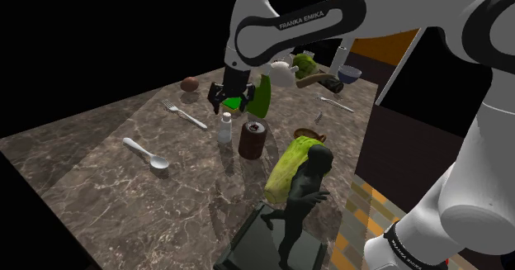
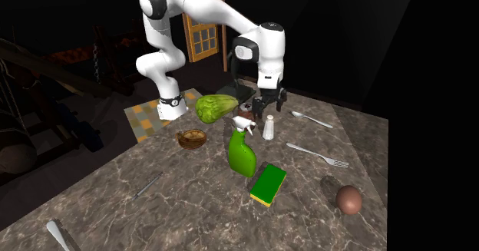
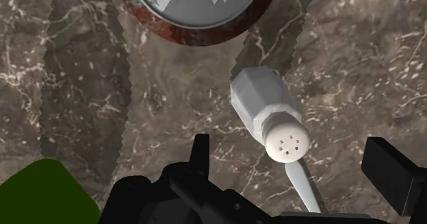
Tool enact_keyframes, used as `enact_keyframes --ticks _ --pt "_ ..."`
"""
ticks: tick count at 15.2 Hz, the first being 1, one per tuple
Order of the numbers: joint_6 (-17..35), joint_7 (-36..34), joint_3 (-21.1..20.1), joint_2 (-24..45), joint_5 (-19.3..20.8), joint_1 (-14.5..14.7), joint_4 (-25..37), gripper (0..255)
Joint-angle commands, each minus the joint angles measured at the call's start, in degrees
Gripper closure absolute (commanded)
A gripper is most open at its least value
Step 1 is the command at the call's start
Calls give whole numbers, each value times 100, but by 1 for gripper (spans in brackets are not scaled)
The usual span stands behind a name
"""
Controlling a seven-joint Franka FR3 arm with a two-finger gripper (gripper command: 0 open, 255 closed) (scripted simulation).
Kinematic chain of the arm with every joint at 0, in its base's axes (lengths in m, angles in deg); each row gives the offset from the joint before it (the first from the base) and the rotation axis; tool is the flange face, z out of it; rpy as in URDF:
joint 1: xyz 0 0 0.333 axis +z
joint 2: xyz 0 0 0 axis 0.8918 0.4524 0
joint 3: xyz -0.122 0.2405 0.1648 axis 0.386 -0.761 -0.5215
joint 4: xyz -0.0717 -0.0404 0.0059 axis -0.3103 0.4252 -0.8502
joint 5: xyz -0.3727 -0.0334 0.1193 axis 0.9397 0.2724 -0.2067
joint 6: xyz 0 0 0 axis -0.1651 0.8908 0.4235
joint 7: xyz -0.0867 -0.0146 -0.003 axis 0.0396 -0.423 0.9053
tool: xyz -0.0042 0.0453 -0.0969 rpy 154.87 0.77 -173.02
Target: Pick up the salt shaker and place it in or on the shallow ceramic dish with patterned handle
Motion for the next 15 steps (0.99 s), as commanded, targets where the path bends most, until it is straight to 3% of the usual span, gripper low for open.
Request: enact_keyframes --ticks 1,4,12,13,15 --pt "122 -29 0 75 21 19 -45 0" --pt "355 -55 10 211 61 39 -145 0" --pt "354 -55 11 211 61 39 -144 0" --pt "354 -55 11 211 61 39 -144 255" --pt "354 -55 11 211 61 39 -144 255"
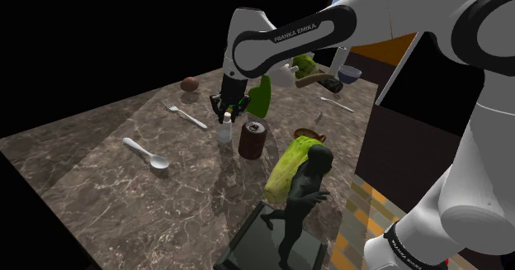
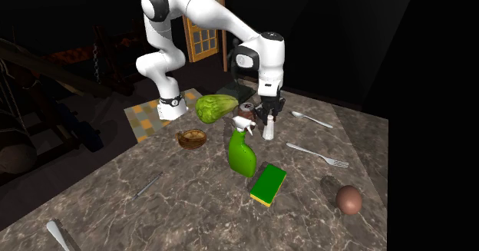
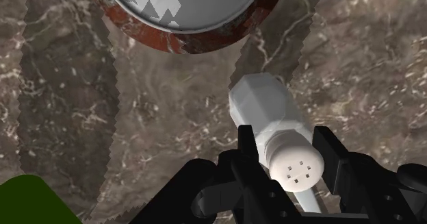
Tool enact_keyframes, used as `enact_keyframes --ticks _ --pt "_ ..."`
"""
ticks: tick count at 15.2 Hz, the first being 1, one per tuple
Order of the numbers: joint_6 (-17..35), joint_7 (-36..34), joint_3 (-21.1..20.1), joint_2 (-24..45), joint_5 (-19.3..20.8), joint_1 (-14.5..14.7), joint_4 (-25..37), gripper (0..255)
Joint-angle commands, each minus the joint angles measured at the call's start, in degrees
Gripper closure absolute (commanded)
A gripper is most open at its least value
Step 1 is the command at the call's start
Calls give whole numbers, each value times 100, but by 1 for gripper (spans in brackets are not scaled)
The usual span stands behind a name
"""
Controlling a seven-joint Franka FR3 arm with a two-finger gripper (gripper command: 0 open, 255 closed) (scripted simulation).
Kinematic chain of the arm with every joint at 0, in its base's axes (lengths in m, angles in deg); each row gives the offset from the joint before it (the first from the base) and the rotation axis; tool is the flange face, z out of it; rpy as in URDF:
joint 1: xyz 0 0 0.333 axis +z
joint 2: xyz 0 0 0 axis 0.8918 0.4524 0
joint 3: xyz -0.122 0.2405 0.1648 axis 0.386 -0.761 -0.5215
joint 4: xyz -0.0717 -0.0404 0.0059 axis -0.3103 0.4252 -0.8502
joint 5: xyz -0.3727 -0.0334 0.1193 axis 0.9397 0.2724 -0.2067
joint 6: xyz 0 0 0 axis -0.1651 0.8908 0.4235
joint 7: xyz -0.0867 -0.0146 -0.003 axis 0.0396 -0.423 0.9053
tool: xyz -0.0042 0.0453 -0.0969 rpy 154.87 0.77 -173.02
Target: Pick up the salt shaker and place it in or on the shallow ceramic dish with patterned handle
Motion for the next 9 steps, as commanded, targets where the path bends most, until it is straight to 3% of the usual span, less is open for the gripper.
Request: enact_keyframes --ticks 1,9 --pt "-1 0 -1 2 -1 1 -2 255" --pt "-133 7 -9 -69 -21 -5 61 255"
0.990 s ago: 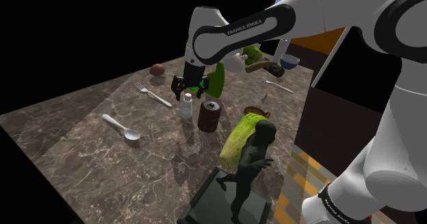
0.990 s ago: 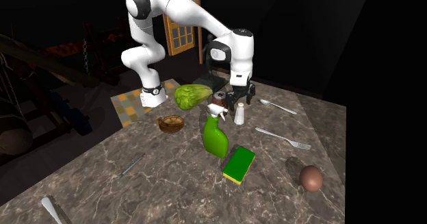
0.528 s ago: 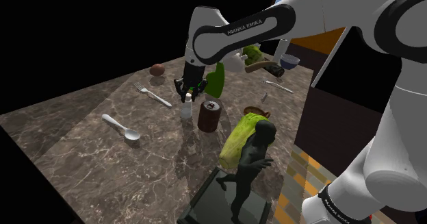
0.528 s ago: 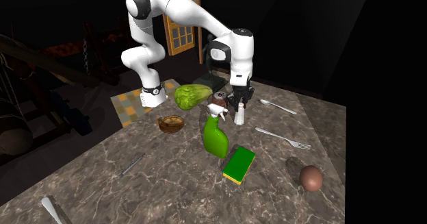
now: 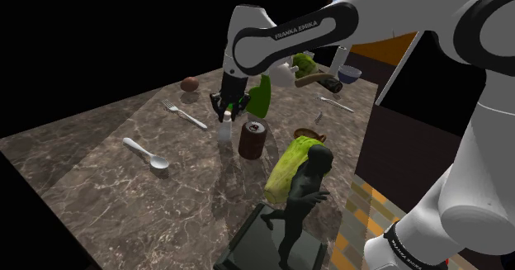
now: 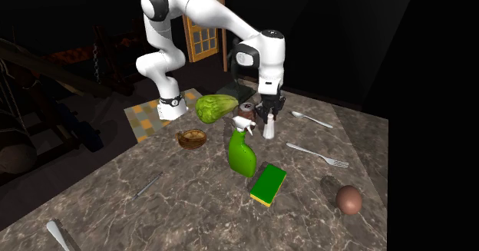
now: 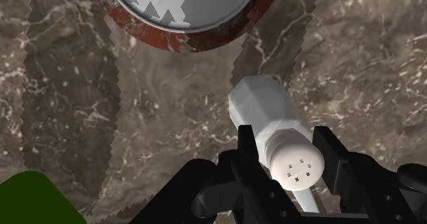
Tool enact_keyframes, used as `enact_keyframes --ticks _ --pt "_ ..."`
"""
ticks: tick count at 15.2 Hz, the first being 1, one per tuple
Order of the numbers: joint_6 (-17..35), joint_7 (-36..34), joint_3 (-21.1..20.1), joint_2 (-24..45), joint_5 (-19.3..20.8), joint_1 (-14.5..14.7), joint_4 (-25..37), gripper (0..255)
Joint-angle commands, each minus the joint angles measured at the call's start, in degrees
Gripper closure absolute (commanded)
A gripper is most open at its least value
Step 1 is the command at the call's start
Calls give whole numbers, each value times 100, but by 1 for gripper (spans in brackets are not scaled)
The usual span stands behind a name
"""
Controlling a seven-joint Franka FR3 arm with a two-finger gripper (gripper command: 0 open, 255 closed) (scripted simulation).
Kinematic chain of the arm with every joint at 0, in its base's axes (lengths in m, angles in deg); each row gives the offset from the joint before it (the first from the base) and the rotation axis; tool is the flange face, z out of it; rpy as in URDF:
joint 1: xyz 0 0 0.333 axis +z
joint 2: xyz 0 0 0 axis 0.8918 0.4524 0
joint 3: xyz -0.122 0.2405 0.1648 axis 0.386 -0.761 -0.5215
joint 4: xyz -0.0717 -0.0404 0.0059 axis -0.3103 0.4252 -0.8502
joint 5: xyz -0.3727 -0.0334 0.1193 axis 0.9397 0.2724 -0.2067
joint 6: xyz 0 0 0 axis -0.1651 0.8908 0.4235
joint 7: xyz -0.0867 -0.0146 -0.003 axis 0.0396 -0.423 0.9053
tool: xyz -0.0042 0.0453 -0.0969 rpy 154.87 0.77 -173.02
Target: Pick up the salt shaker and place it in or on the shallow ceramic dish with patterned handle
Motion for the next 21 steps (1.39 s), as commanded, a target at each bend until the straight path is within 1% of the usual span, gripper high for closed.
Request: enact_keyframes --ticks 1,11,21 --pt "-113 13 -5 -61 -18 -10 51 255" --pt "-802 33 -29 -334 -93 -31 475 255" --pt "-1521 31 -43 -497 -133 -37 1037 255"
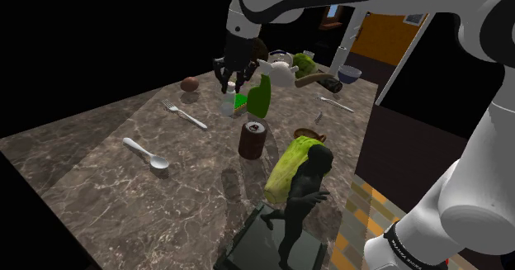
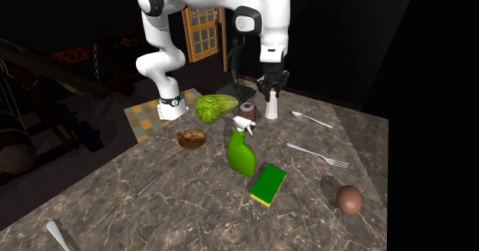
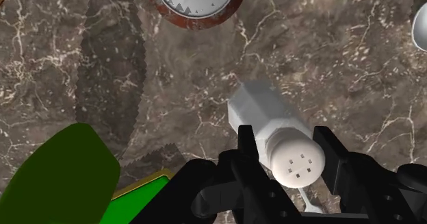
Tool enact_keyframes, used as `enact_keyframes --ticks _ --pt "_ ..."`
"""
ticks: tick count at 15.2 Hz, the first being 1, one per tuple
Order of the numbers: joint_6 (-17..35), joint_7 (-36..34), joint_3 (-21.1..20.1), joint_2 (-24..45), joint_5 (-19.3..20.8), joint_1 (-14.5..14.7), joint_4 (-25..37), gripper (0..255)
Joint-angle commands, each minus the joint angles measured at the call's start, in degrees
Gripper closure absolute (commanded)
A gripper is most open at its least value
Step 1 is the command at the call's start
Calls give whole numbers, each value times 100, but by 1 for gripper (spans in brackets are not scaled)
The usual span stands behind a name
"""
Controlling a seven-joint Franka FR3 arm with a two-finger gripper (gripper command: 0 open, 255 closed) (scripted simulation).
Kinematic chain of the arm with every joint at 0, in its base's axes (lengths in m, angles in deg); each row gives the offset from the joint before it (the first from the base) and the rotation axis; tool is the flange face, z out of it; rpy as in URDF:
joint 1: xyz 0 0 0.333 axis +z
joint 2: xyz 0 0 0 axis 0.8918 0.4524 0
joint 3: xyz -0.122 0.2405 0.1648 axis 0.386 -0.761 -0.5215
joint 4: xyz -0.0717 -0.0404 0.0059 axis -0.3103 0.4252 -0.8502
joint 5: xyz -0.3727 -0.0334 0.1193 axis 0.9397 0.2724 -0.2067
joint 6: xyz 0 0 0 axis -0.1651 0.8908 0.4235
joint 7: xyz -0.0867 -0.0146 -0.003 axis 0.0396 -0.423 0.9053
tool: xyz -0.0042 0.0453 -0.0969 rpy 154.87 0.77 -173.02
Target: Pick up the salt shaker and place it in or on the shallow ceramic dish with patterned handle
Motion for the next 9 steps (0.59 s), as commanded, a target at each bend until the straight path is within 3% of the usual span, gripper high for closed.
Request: enact_keyframes --ticks 1,9 --pt "-79 -10 -4 -13 -2 5 65 255" --pt "56 979 340 -1411 -419 -530 -1482 255"
